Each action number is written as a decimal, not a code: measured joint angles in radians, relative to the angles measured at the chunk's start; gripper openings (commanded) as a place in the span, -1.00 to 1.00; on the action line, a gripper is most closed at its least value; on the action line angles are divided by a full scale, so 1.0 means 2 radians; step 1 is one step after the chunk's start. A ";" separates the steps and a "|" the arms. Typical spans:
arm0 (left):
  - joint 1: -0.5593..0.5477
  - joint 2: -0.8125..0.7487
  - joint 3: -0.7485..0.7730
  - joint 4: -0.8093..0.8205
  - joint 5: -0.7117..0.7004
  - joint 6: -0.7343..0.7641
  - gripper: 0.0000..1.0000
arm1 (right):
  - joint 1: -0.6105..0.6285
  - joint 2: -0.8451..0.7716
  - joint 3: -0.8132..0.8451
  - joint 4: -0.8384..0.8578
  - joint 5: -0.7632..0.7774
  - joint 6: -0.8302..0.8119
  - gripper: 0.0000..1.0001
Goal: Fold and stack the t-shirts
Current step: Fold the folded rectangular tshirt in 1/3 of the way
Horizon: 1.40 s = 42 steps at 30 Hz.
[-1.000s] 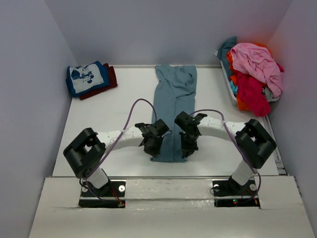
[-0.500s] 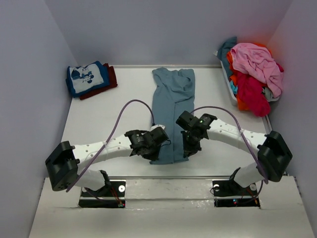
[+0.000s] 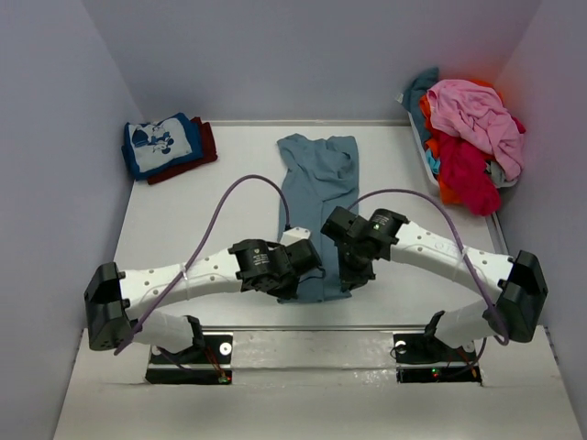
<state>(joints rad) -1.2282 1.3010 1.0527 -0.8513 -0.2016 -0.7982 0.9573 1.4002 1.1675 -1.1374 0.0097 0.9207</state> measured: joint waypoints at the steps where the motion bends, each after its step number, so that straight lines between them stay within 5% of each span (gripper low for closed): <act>1: 0.001 0.002 0.010 -0.006 -0.007 0.001 -0.89 | 0.000 0.004 0.009 -0.007 0.006 0.000 -0.86; 9: 0.078 0.061 0.084 -0.013 -0.048 0.056 -0.89 | -0.011 0.062 0.068 -0.015 0.044 -0.009 -0.84; 17: 0.170 0.125 0.139 0.027 -0.053 0.131 -0.88 | -0.092 0.094 0.115 0.008 0.062 -0.051 -0.83; 42: 0.272 0.376 0.335 0.087 -0.014 0.224 -0.89 | -0.218 0.241 0.206 0.076 0.045 -0.148 -0.83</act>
<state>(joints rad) -0.6834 2.0525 1.7229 -0.6769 -0.2306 -0.3500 0.5209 1.8820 1.5799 -0.9844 0.1005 0.6243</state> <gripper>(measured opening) 0.102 0.134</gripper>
